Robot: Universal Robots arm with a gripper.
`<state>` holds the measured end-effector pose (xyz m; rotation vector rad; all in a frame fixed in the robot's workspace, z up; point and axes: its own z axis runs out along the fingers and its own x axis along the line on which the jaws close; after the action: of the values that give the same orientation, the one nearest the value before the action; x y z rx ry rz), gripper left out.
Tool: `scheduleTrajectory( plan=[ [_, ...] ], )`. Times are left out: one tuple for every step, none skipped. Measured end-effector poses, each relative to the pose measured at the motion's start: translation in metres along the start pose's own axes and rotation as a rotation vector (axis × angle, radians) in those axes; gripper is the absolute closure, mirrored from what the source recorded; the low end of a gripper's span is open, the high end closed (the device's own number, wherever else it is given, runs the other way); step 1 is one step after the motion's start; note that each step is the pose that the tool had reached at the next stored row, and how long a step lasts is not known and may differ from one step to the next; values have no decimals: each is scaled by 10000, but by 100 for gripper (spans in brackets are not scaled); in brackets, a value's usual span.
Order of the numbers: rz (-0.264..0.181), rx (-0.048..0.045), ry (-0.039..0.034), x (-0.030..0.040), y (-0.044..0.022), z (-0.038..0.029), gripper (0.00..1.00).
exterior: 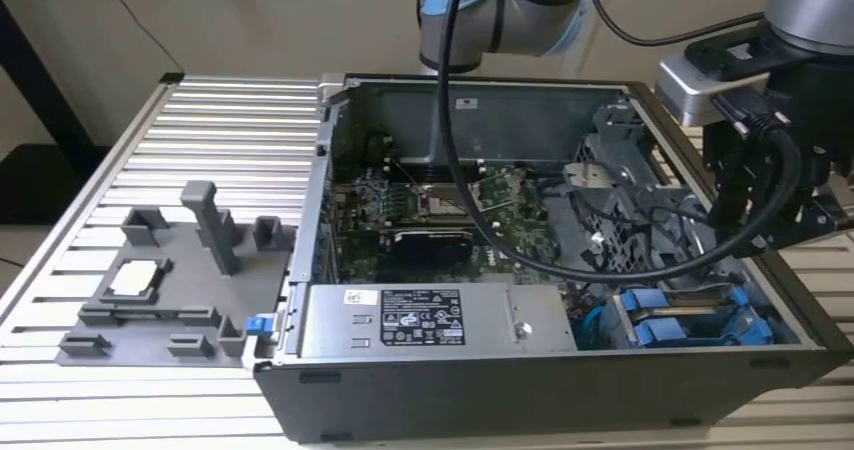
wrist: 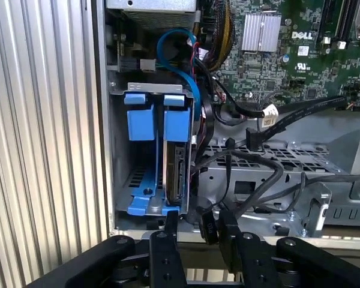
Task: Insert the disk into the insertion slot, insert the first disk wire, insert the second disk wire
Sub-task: 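Insert the first disk wire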
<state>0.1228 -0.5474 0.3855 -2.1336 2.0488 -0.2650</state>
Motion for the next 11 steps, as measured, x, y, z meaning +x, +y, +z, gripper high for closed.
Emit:
scheduleTrajectory(
  plan=[
    [0,0,0,0,0,0,59],
    [0,0,0,0,0,0,62],
    [0,0,1,0,0,0,62],
    [0,0,1,0,0,0,68],
    [-1,0,1,0,0,0,74],
    [0,0,1,0,0,1,74],
    [-1,0,1,0,0,1,80],
    [0,0,1,0,0,1,81],
    [0,0,2,0,0,1,81],
    [0,0,2,0,0,1,81],
    [-1,0,1,0,0,1,81]
  ],
)
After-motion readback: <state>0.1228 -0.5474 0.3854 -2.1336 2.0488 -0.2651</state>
